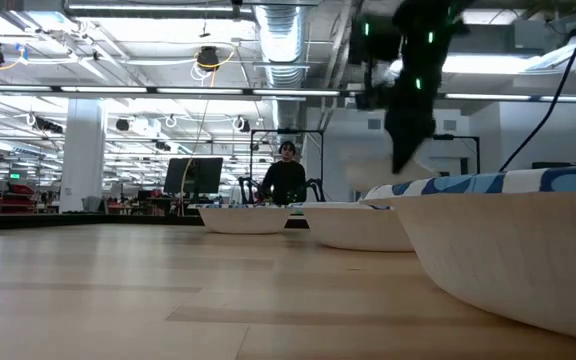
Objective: Nest bowls inside each other
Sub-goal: Stack the white bowl on top of the other white bowl
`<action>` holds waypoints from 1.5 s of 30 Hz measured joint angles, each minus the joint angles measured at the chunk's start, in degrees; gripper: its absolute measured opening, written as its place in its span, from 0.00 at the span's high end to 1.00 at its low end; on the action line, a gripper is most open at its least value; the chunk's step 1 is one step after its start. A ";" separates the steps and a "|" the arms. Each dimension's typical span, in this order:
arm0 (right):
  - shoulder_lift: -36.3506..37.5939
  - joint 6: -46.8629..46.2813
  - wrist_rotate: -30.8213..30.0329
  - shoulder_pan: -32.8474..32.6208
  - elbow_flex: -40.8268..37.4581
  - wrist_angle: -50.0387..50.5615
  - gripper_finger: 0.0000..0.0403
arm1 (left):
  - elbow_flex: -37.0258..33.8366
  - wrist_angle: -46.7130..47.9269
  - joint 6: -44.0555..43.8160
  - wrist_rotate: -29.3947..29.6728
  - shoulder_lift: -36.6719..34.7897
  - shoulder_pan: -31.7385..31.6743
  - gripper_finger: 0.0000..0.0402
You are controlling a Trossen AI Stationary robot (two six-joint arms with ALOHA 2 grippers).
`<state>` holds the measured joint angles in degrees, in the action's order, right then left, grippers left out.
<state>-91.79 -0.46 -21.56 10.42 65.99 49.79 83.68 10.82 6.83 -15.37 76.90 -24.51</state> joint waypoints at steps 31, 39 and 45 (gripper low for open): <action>-0.90 -18.55 10.16 -28.30 7.93 -2.36 1.00 | 0.02 14.60 -2.37 4.08 -9.57 1.36 1.00; -9.57 -19.55 9.67 -30.30 8.98 -0.15 1.00 | 0.07 19.93 -0.75 3.98 -9.90 3.52 1.00; -17.43 -18.16 4.94 -30.98 17.79 8.69 1.00 | 0.11 20.62 0.58 3.81 -10.80 4.32 1.00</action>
<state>-109.22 -18.61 -16.62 -20.56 83.78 58.48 83.79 31.44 7.42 -11.56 66.10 -20.20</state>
